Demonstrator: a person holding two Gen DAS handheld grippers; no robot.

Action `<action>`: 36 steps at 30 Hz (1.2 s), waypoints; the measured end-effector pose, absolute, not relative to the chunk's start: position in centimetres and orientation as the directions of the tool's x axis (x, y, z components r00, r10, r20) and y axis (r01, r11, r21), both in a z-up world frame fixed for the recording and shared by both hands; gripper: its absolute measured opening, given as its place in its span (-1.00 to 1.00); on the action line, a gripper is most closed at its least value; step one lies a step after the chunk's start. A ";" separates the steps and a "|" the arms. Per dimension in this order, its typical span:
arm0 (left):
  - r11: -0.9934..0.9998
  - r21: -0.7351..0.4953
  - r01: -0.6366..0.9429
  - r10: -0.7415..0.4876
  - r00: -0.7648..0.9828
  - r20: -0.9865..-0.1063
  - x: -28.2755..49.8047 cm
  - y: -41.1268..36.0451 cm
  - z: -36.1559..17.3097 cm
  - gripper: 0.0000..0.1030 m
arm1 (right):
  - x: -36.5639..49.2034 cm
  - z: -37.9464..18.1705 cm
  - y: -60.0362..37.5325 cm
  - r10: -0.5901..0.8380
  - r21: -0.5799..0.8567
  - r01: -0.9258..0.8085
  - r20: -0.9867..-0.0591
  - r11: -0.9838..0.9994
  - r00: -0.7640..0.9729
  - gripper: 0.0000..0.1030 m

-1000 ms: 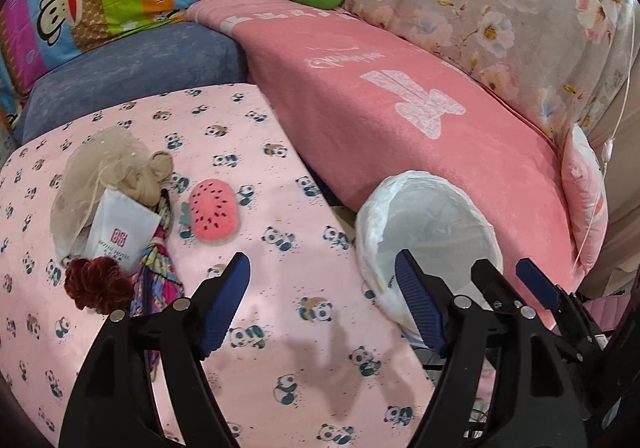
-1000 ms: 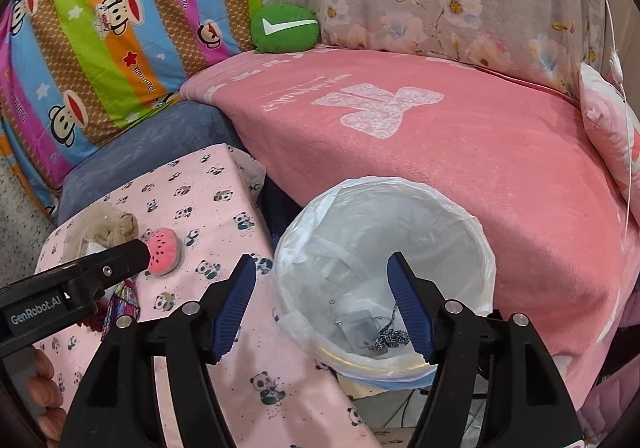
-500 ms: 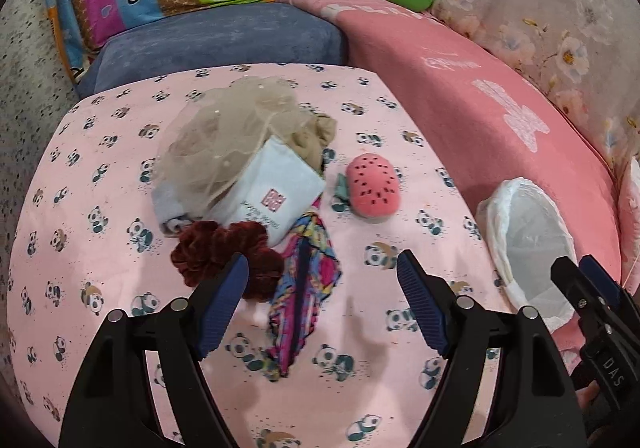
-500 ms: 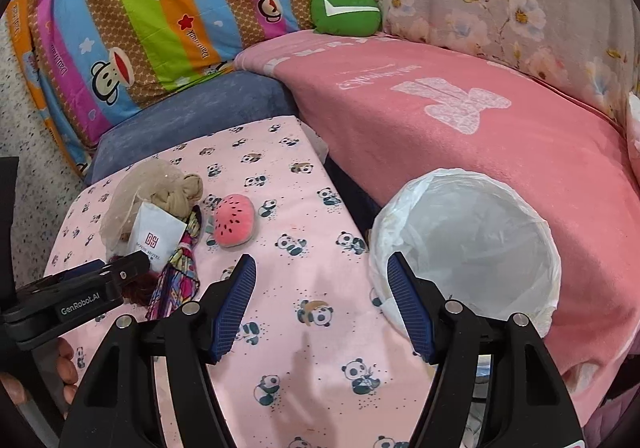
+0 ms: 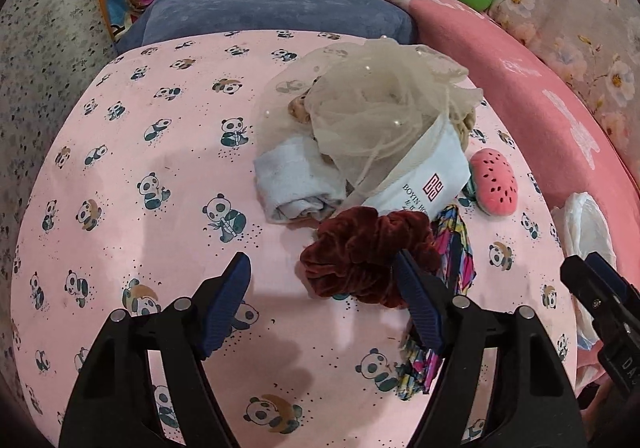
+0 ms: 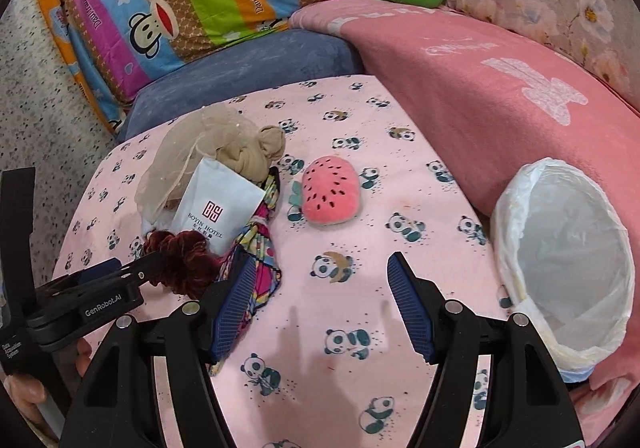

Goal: Collect trash
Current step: 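Grasp the dark red velvet scrunchie with the left tool while the right tool grasps the striped fabric strip, then lift both items, carry them over the white bin and open both tools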

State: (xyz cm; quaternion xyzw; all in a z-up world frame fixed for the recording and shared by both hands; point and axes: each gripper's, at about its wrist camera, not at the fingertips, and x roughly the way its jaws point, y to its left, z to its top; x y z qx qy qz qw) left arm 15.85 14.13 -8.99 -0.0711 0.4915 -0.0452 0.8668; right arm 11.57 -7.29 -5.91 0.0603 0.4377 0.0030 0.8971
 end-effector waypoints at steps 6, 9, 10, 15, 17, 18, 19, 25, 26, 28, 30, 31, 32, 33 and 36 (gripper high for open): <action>0.980 -0.196 0.038 -0.189 0.485 -0.854 16.7 14.1 -10.3 0.01 | 14.1 -8.5 -5.1 0.114 0.151 0.021 -0.824 0.988 0.555 0.28; 0.973 -0.224 0.052 -0.221 0.472 -0.854 16.9 14.1 -10.6 -0.27 | 15.1 -9.7 -4.3 0.126 0.157 0.013 -0.838 0.988 0.530 0.24; 0.970 -0.235 0.057 -0.234 0.468 -0.852 17.0 14.1 -10.7 -0.43 | 15.4 -10.1 -4.0 0.126 0.154 0.011 -0.844 0.988 0.522 0.22; 0.963 -0.259 0.070 -0.262 0.463 -0.847 16.9 14.1 -10.4 -0.66 | 16.6 -11.9 -3.1 0.150 0.169 -0.004 -0.864 0.986 0.481 -0.09; 0.961 -0.268 0.069 -0.269 0.462 -0.845 16.8 14.3 -10.3 -0.69 | 16.9 -12.5 -2.8 0.168 0.183 -0.013 -0.871 0.983 0.463 -0.30; 0.960 -0.270 0.067 -0.270 0.461 -0.845 16.8 14.3 -10.3 -0.70 | 16.9 -12.8 -2.7 0.177 0.189 -0.019 -0.871 0.982 0.457 -0.43; 0.960 -0.273 0.065 -0.272 0.461 -0.845 16.8 14.4 -10.2 -0.71 | 16.9 -12.8 -2.5 0.177 0.187 -0.026 -0.868 0.982 0.464 -0.64; 0.959 -0.277 0.066 -0.273 0.490 -0.828 16.0 14.6 -8.3 -0.73 | 15.8 -10.3 -2.9 0.191 0.202 -0.036 -0.837 0.979 0.512 -0.91; 0.958 -0.278 0.068 -0.274 0.497 -0.823 15.9 14.6 -7.9 -0.73 | 15.6 -9.6 -3.2 0.194 0.207 -0.035 -0.827 0.978 0.528 -0.91; 0.957 -0.281 0.074 -0.278 0.512 -0.813 15.5 14.5 -6.9 -0.73 | 15.0 -7.6 -3.8 0.194 0.212 -0.035 -0.798 0.977 0.570 -0.92; 0.955 -0.285 0.085 -0.287 0.525 -0.802 15.1 14.3 -5.9 -0.73 | 14.3 -5.6 -4.3 0.194 0.219 -0.035 -0.767 0.975 0.611 -0.92; 0.954 -0.285 0.095 -0.291 0.531 -0.796 14.9 14.0 -5.3 -0.73 | 14.1 -4.5 -4.7 0.195 0.224 -0.034 -0.751 0.974 0.631 -0.92; 0.953 -0.285 0.105 -0.295 0.536 -0.791 14.6 13.7 -4.8 -0.73 | 13.8 -3.6 -5.1 0.195 0.228 -0.034 -0.736 0.973 0.648 -0.92; 0.952 -0.284 0.115 -0.300 0.543 -0.785 14.4 13.4 -4.2 -0.73 | 13.5 -2.6 -5.4 0.192 0.228 -0.034 -0.719 0.973 0.668 -0.92; 0.947 -0.287 0.146 -0.318 0.561 -0.764 13.8 12.4 -2.4 -0.73 | 12.4 0.3 -6.7 0.184 0.230 -0.033 -0.672 0.973 0.717 -0.92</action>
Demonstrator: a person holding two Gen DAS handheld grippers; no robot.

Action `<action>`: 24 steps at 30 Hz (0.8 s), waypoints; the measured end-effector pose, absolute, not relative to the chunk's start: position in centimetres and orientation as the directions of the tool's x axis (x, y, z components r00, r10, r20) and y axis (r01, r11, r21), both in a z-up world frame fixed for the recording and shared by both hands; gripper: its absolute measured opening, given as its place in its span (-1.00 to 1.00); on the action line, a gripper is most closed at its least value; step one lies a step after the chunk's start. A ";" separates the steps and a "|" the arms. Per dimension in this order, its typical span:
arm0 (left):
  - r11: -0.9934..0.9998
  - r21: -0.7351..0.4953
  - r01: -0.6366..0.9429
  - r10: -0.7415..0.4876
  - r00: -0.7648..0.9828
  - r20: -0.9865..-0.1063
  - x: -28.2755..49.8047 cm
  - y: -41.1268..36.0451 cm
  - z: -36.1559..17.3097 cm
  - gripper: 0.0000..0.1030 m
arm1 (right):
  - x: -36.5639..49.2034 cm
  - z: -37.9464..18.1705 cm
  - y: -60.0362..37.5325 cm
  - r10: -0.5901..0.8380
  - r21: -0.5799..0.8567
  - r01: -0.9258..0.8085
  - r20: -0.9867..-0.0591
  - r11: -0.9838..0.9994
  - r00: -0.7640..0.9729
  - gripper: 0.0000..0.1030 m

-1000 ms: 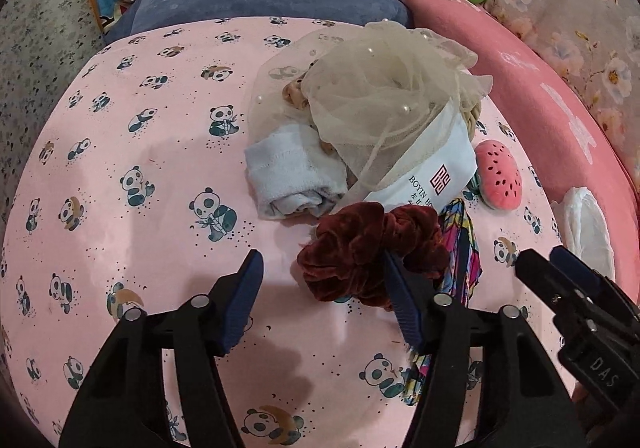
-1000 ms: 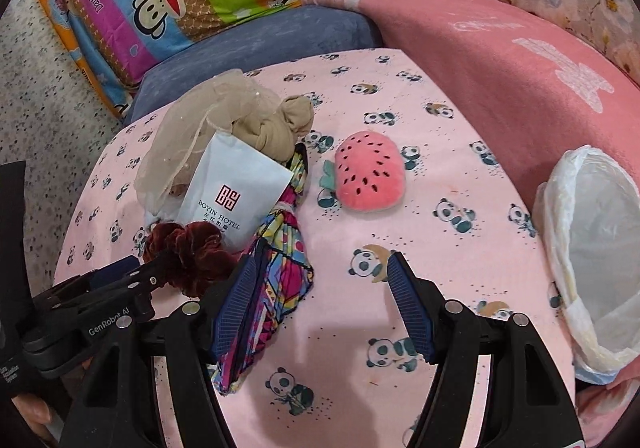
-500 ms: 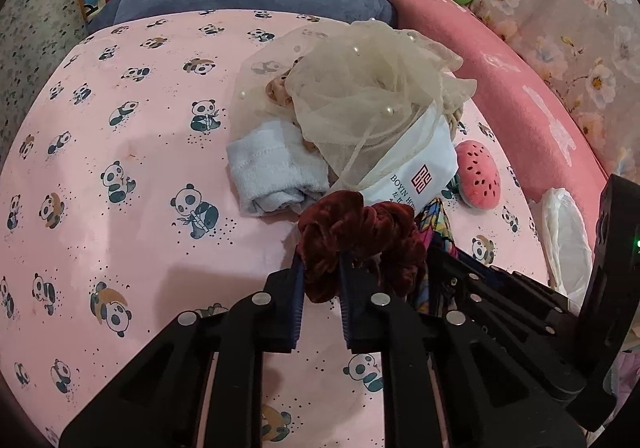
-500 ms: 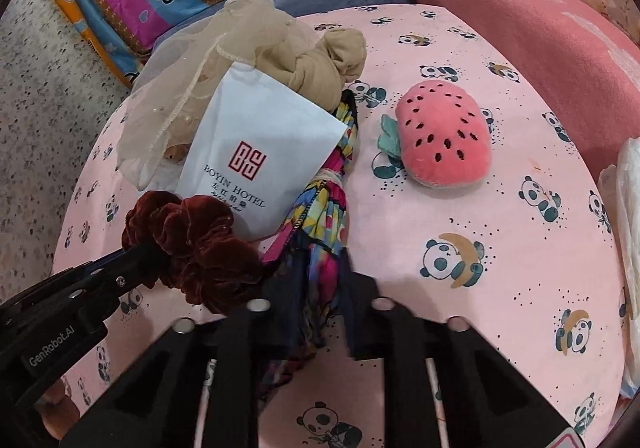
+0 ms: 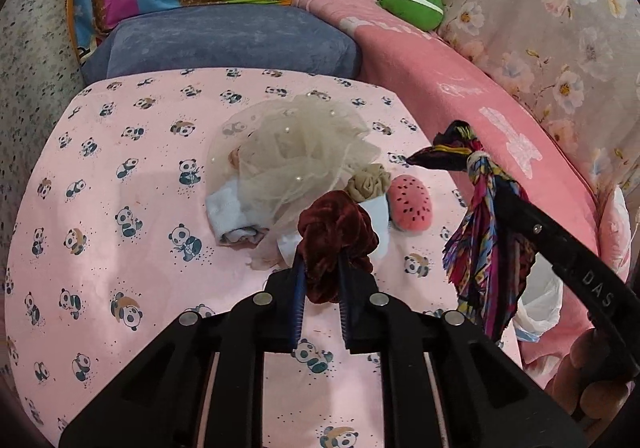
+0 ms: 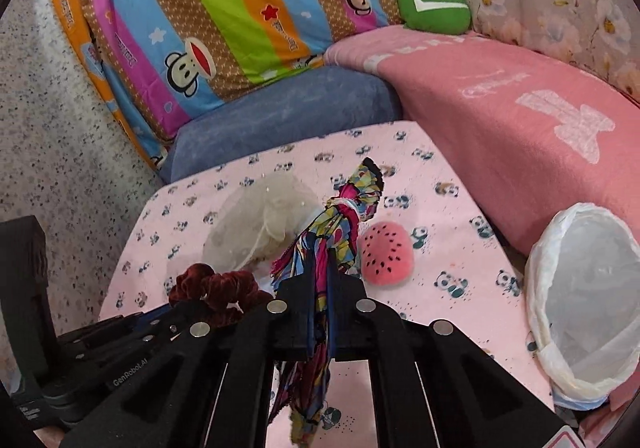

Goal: Collect trash
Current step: 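Lift both items, carry them over the white bin and open both tools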

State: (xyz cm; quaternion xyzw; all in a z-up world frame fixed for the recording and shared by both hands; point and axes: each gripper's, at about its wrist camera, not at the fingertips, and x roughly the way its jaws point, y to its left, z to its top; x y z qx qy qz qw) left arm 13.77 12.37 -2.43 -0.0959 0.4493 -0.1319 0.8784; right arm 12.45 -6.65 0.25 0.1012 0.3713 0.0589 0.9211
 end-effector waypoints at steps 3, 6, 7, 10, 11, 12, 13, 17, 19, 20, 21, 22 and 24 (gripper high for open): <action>0.941 -0.289 0.177 -0.337 0.580 -0.742 13.2 11.1 -0.7 -0.73 | 11.3 2.6 -8.1 0.163 0.224 -0.022 -0.633 0.974 0.757 -0.92; 0.933 -0.288 0.213 -0.358 0.596 -0.719 12.7 9.5 1.0 -0.73 | 10.0 4.2 -9.8 0.138 0.224 0.000 -0.602 0.975 0.787 -0.92; 0.930 -0.290 0.227 -0.368 0.600 -0.711 12.5 8.9 1.6 -0.73 | 9.7 4.6 -10.4 0.130 0.225 0.008 -0.594 0.974 0.794 -0.92; 0.919 -0.289 0.269 -0.395 0.606 -0.691 12.2 6.8 3.1 -0.73 | 8.6 5.6 -12.4 0.098 0.223 0.039 -0.572 0.974 0.815 -0.92; 0.915 -0.289 0.281 -0.403 0.606 -0.686 12.1 6.2 3.4 -0.73 | 8.3 5.9 -13.0 0.089 0.223 0.049 -0.566 0.974 0.819 -0.92; 0.911 -0.287 0.297 -0.412 0.605 -0.682 12.0 5.4 3.8 -0.73 | 8.0 6.2 -13.7 0.077 0.223 0.061 -0.561 0.973 0.824 -0.92; 0.907 -0.284 0.310 -0.419 0.603 -0.679 12.0 4.6 4.1 -0.73 | 7.6 6.4 -14.5 0.064 0.223 0.074 -0.555 0.972 0.829 -0.92; 0.890 -0.273 0.364 -0.448 0.592 -0.669 11.5 1.3 5.1 -0.73 | 6.2 7.0 -17.4 0.018 0.224 0.123 -0.538 0.967 0.843 -0.91; 0.881 -0.268 0.391 -0.462 0.585 -0.666 11.2 -0.3 5.5 -0.73 | 5.6 7.2 -19.0 -0.005 0.229 0.149 -0.532 0.962 0.847 -0.92; 0.876 -0.266 0.403 -0.469 0.581 -0.664 11.2 -1.1 5.7 -0.73 | 5.3 7.2 -19.6 -0.016 0.229 0.162 -0.531 0.960 0.848 -0.92; 0.870 -0.262 0.417 -0.476 0.578 -0.663 11.1 -1.9 5.9 -0.73 | 5.0 7.2 -20.4 -0.028 0.231 0.176 -0.529 0.957 0.848 -0.92; 0.865 -0.257 0.431 -0.483 0.574 -0.662 11.0 -2.7 6.0 -0.73 | 4.7 7.2 -21.1 -0.039 0.232 0.189 -0.529 0.954 0.848 -0.92; 0.853 -0.253 0.456 -0.497 0.563 -0.660 10.8 -4.3 6.2 -0.73 | 4.2 7.2 -22.4 -0.060 0.235 0.213 -0.528 0.948 0.847 -0.92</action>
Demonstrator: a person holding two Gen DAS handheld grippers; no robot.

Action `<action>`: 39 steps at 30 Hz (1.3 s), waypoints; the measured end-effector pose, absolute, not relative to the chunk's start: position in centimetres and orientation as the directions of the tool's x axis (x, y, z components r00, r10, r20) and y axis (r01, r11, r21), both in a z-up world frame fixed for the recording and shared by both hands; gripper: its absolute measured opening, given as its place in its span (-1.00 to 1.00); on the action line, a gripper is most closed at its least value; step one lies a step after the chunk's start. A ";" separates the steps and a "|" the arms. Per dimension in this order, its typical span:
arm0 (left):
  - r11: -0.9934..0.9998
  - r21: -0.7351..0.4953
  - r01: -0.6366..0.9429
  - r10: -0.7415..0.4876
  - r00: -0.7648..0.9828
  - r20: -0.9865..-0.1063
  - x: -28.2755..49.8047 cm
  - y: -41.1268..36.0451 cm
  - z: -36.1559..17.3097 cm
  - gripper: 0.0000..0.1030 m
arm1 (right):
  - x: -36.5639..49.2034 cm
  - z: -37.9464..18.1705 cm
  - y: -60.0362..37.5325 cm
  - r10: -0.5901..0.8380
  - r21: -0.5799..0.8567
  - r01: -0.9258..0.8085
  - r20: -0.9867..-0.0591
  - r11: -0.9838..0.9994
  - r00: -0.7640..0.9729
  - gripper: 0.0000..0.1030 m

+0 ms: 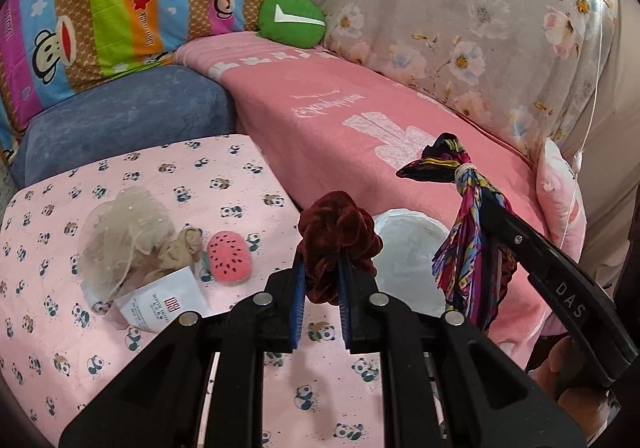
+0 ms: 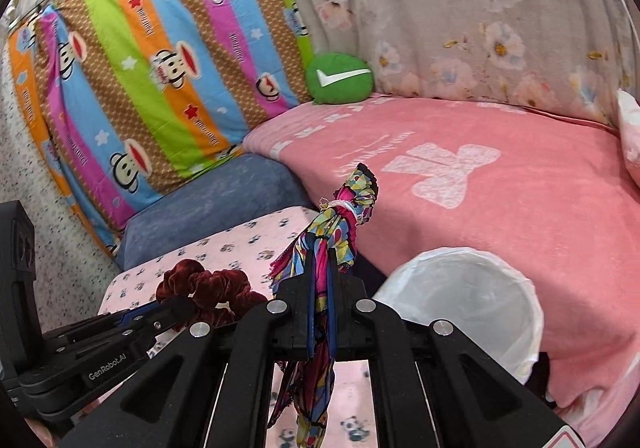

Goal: Collect trash
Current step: 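Lift both items, carry them over the white bin and open both tools, then move both open tools back over the remaining items on the cushion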

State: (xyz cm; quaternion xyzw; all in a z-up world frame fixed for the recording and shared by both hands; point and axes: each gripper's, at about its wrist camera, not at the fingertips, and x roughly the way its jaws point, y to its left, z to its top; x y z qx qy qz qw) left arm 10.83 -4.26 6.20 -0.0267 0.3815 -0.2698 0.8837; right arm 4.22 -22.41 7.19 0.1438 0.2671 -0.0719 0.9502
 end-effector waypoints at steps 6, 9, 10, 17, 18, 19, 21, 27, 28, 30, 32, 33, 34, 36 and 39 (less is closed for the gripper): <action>0.817 -0.243 0.523 -0.534 0.527 -0.661 10.3 -8.9 6.6 -0.73 | 2.6 6.7 -26.5 -0.119 0.248 0.289 -0.532 0.925 0.838 -0.91; 0.802 -0.239 0.548 -0.547 0.511 -0.663 10.0 -10.8 6.5 -0.73 | 1.9 6.2 -28.3 -0.141 0.258 0.321 -0.537 0.911 0.832 -0.91; 0.797 -0.240 0.555 -0.552 0.504 -0.664 9.9 -11.4 6.5 -0.73 | 1.7 6.1 -28.8 -0.146 0.260 0.329 -0.539 0.908 0.830 -0.91; 0.767 -0.237 0.596 -0.572 0.469 -0.673 9.7 -14.8 6.3 -0.73 | 1.2 5.1 -31.1 -0.169 0.266 0.365 -0.552 0.893 0.817 -0.91; 0.765 -0.235 0.600 -0.573 0.466 -0.674 9.7 -15.2 6.2 -0.73 | 1.2 5.0 -31.3 -0.172 0.266 0.368 -0.554 0.891 0.815 -0.91; 0.762 -0.235 0.604 -0.575 0.463 -0.675 9.7 -15.5 6.2 -0.73 | 1.2 4.9 -31.5 -0.174 0.266 0.372 -0.555 0.889 0.813 -0.90; 0.757 -0.233 0.611 -0.578 0.458 -0.676 9.6 -16.2 6.1 -0.73 | 1.2 4.7 -31.9 -0.177 0.266 0.377 -0.558 0.887 0.811 -0.89; 0.758 -0.241 0.606 -0.578 0.452 -0.680 10.1 -17.3 5.6 -0.44 | 1.5 4.1 -32.8 -0.197 0.260 0.403 -0.571 0.877 0.797 -0.72; 0.762 -0.237 0.602 -0.571 0.454 -0.684 10.1 -17.3 5.5 -0.27 | 1.5 4.0 -32.8 -0.199 0.263 0.407 -0.572 0.875 0.796 -0.64; 0.771 -0.230 0.594 -0.561 0.464 -0.686 10.2 -17.2 5.3 -0.16 | 1.4 4.0 -32.9 -0.204 0.266 0.414 -0.571 0.870 0.795 -0.48; 0.778 -0.227 0.586 -0.553 0.467 -0.690 10.4 -17.0 5.1 -0.14 | 1.3 4.1 -32.8 -0.205 0.266 0.413 -0.567 0.871 0.798 -0.44; 0.781 -0.229 0.582 -0.551 0.467 -0.692 10.5 -16.9 5.0 -0.13 | 1.4 4.1 -32.7 -0.204 0.265 0.412 -0.568 0.872 0.798 -0.43; 0.784 -0.230 0.576 -0.547 0.467 -0.694 10.7 -16.7 4.9 -0.12 | 1.4 4.2 -32.6 -0.204 0.262 0.410 -0.568 0.873 0.797 -0.42; 0.790 -0.231 0.568 -0.542 0.471 -0.696 10.9 -16.4 4.9 -0.12 | 1.5 4.2 -32.4 -0.203 0.256 0.407 -0.570 0.877 0.796 -0.40; 0.797 -0.231 0.558 -0.537 0.481 -0.693 11.0 -15.6 5.0 -0.12 | 1.8 4.2 -31.9 -0.196 0.251 0.398 -0.572 0.882 0.796 -0.39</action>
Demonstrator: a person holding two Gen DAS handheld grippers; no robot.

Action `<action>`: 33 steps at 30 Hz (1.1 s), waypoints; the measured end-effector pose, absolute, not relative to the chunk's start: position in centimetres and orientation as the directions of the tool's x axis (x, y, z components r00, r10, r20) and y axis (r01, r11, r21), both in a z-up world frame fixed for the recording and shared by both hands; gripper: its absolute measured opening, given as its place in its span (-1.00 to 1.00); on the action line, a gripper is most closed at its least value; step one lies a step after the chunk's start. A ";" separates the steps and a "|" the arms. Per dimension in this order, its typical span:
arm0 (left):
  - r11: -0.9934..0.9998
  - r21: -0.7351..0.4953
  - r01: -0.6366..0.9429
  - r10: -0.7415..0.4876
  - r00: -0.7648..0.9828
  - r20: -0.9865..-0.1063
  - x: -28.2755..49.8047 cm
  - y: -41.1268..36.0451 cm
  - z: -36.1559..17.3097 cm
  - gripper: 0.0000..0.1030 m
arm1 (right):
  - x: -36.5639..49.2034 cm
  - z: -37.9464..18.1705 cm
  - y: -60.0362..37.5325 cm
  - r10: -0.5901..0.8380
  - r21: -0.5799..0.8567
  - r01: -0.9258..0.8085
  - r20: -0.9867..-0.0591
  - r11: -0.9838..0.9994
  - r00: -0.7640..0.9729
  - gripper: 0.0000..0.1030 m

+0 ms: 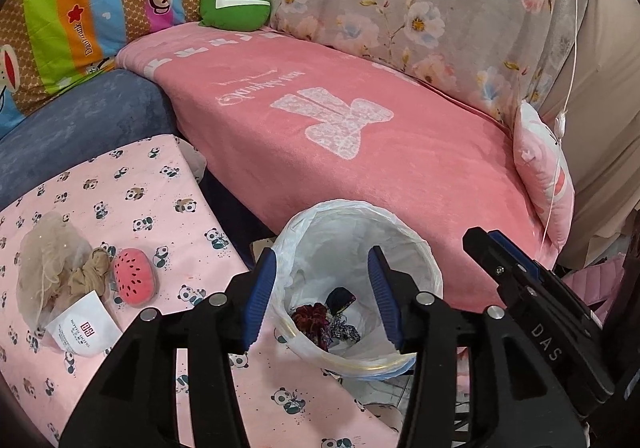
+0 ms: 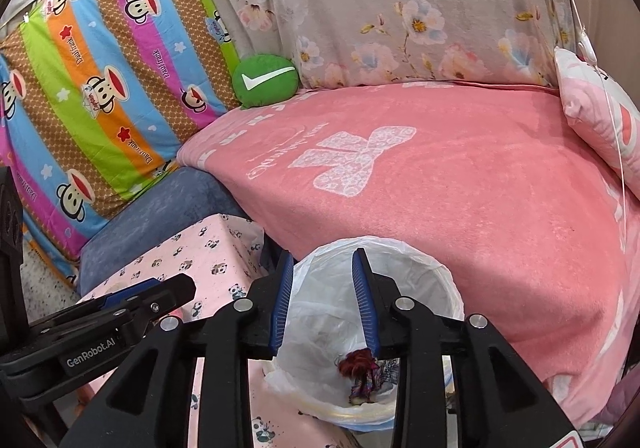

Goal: Collect trash
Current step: 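Move both open tools back over the remaining items on the cushion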

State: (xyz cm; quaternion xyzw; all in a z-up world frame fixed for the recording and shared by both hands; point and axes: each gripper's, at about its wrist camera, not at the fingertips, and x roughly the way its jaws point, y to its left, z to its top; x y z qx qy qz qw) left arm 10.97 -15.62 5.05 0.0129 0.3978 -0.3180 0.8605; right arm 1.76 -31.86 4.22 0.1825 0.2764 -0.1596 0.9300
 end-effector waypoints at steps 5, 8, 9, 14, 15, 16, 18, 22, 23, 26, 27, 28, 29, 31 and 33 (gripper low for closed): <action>0.811 -0.239 0.534 -0.528 0.494 -0.690 11.1 -14.3 5.3 -0.11 | 2.0 4.5 -30.6 -0.182 0.244 0.378 -0.572 0.893 0.800 -0.28; 0.818 -0.242 0.522 -0.524 0.500 -0.689 11.2 -13.4 5.3 -0.11 | 2.3 4.6 -29.7 -0.172 0.236 0.363 -0.573 0.902 0.801 -0.27; 0.820 -0.243 0.519 -0.523 0.503 -0.689 11.2 -13.0 5.4 -0.11 | 2.3 4.6 -29.4 -0.168 0.234 0.357 -0.574 0.904 0.802 -0.26; 0.830 -0.253 0.497 -0.516 0.514 -0.685 11.2 -11.3 5.5 -0.05 | 2.8 4.7 -27.4 -0.145 0.221 0.326 -0.580 0.919 0.802 -0.24; 0.834 -0.253 0.489 -0.513 0.520 -0.683 11.3 -10.8 5.5 0.06 | 2.9 4.8 -27.0 -0.140 0.217 0.319 -0.582 0.923 0.801 -0.23; 0.840 -0.252 0.480 -0.507 0.529 -0.681 11.3 -10.3 5.5 0.13 | 3.0 4.8 -26.5 -0.136 0.213 0.312 -0.582 0.926 0.801 -0.21; 0.850 -0.244 0.467 -0.494 0.545 -0.677 11.2 -9.5 5.6 0.14 | 3.3 4.8 -25.7 -0.128 0.208 0.300 -0.583 0.931 0.802 -0.15; 0.866 -0.245 0.437 -0.475 0.562 -0.677 11.5 -7.4 5.3 0.16 | 3.7 5.0 -24.2 -0.110 0.198 0.273 -0.585 0.942 0.804 -0.12; 0.869 -0.248 0.428 -0.471 0.564 -0.679 11.7 -6.9 5.2 0.16 | 3.9 5.0 -23.7 -0.104 0.195 0.265 -0.586 0.944 0.803 -0.11; 0.884 -0.255 0.392 -0.452 0.572 -0.685 12.2 -5.0 4.7 0.17 | 4.3 4.9 -22.4 -0.089 0.187 0.243 -0.591 0.952 0.802 -0.09; 0.888 -0.257 0.381 -0.445 0.574 -0.687 12.3 -4.5 4.6 0.18 | 4.5 4.8 -21.8 -0.082 0.185 0.234 -0.593 0.955 0.801 -0.08; 0.893 -0.259 0.368 -0.438 0.578 -0.689 12.5 -3.8 4.4 0.19 | 4.7 4.8 -21.3 -0.077 0.183 0.228 -0.595 0.956 0.800 -0.06; 0.898 -0.259 0.356 -0.429 0.581 -0.691 12.7 -3.2 4.2 0.22 | 4.8 4.7 -20.9 -0.071 0.183 0.221 -0.597 0.958 0.799 -0.05; 0.911 -0.256 0.323 -0.405 0.593 -0.696 13.1 -1.7 3.8 0.33 | 5.3 4.5 -19.9 -0.057 0.181 0.207 -0.603 0.961 0.796 -0.03; 0.924 -0.250 0.291 -0.380 0.603 -0.701 13.6 -0.2 3.4 0.34 | 5.7 4.2 -18.9 -0.044 0.179 0.192 -0.610 0.965 0.791 -0.02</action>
